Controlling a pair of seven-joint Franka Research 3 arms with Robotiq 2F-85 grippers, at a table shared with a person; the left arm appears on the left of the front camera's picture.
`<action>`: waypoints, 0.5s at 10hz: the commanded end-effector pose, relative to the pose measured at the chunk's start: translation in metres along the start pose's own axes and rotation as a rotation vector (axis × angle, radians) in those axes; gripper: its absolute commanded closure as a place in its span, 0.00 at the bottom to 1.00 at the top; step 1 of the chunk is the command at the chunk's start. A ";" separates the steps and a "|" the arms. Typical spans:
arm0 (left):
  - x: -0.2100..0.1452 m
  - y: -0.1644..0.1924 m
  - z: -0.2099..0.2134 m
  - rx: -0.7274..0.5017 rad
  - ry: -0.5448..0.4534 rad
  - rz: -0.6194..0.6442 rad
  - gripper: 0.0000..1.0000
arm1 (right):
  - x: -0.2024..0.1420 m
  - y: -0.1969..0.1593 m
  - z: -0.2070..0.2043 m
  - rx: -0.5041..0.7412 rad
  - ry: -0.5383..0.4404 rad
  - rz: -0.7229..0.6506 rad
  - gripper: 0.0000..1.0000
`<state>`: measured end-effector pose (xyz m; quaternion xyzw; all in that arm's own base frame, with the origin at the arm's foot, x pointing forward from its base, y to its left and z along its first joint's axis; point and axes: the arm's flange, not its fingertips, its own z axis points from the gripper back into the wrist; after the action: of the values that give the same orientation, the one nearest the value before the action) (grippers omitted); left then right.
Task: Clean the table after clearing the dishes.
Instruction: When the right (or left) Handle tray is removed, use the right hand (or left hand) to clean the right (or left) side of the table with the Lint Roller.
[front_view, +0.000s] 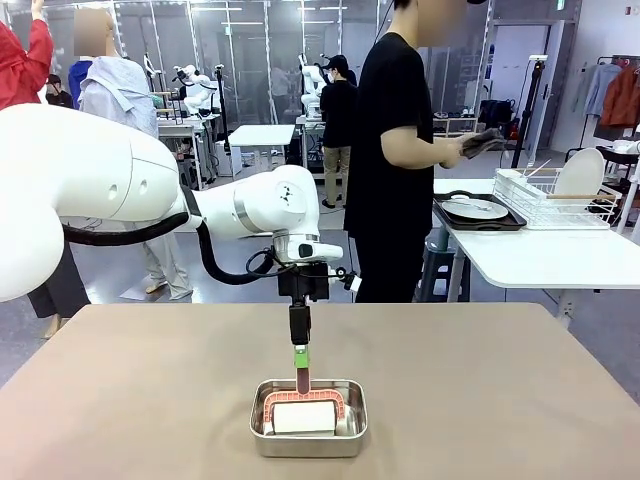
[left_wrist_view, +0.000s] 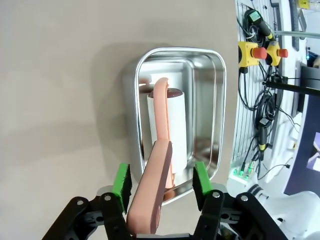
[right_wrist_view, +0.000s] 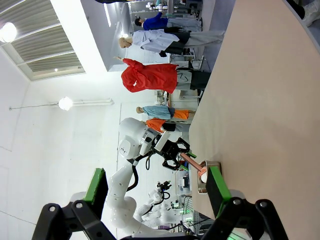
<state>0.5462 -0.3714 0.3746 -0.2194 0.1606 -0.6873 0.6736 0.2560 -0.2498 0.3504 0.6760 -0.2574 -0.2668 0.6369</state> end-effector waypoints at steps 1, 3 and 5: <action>-0.001 -0.001 0.003 -0.015 0.020 0.017 0.59 | -0.004 0.003 0.001 0.002 0.005 0.007 0.00; -0.001 -0.002 0.006 -0.016 0.006 0.008 0.78 | -0.004 0.003 0.001 0.002 0.005 0.007 0.00; -0.002 -0.004 0.007 -0.024 0.008 0.016 0.98 | -0.004 0.003 0.001 0.002 0.005 0.007 0.00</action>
<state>0.5468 -0.3712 0.3779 -0.2198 0.1605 -0.6876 0.6732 0.2560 -0.2498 0.3504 0.6760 -0.2574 -0.2668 0.6369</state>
